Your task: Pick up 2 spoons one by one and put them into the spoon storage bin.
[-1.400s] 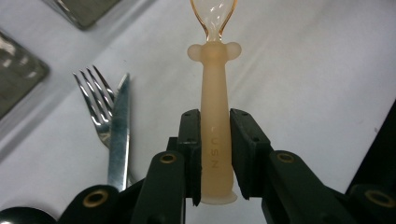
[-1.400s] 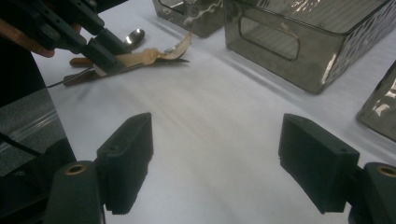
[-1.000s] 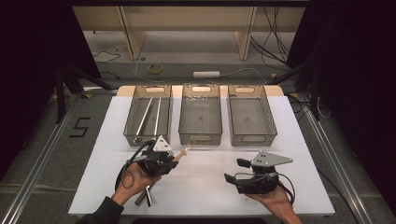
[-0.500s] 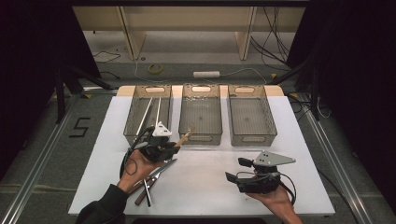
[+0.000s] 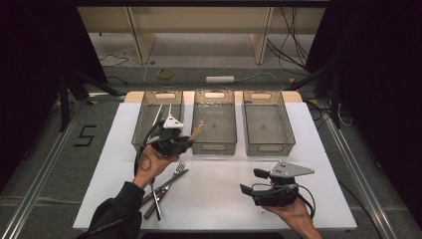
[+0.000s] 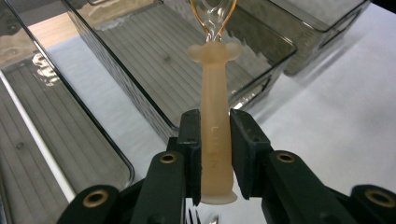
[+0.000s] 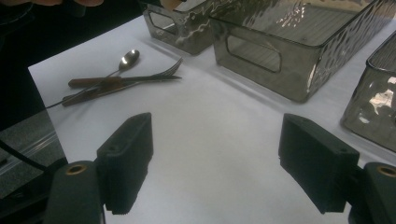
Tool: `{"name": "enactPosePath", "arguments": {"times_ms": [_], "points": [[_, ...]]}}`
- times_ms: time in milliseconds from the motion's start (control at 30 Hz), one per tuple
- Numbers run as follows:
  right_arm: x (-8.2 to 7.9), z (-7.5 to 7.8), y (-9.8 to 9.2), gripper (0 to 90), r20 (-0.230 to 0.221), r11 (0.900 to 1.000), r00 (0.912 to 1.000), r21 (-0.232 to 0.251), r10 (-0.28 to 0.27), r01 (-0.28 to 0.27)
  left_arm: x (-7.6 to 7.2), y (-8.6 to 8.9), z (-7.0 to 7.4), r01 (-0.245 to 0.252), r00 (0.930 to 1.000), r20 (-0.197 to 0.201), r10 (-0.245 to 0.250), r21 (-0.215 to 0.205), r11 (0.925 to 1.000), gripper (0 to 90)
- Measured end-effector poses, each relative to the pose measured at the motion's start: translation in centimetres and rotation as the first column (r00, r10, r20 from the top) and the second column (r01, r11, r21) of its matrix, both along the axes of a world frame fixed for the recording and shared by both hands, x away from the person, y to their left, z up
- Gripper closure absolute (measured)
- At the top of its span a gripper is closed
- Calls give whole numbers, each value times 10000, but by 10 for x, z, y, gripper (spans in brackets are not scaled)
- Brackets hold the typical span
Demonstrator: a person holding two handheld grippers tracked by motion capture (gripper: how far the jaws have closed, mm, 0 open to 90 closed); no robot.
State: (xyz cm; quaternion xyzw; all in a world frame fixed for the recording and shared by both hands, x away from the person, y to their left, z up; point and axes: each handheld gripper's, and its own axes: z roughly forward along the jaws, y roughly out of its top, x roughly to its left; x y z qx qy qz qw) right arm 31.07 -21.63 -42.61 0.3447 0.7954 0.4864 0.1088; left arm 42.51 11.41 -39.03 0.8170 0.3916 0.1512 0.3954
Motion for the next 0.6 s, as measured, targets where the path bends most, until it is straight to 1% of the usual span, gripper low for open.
{"name": "enactPosePath", "arguments": {"times_ms": [167,267,367,433,467,533,600], "points": [[0,0,0,272,16,10000,10000,23,1,-1,10,-2,4,-210,9998,60,212,-211,9996,742],[0,0,0,273,-8,10000,10000,-14,6,-7,17,-3,5,-334,9994,68,336,-243,9991,742],[0,0,0,272,5,10000,10000,-18,25,-25,24,-5,5,-439,9990,-8,439,-451,9980,742],[0,-1,0,272,-18,10000,10000,-18,36,-36,28,-7,5,-450,9990,-24,450,-289,9986,742],[0,-1,0,272,-37,10000,10000,-27,28,-29,29,-8,5,-451,9990,-46,450,-294,9985,742],[0,-1,0,273,-38,10000,10000,-40,36,-36,33,-9,3,-559,9983,-167,551,-544,9970,742],[1,-1,1,273,-45,10000,10000,-10,46,-47,35,-11,1,-635,9979,-194,626,-484,9968,742]]}}
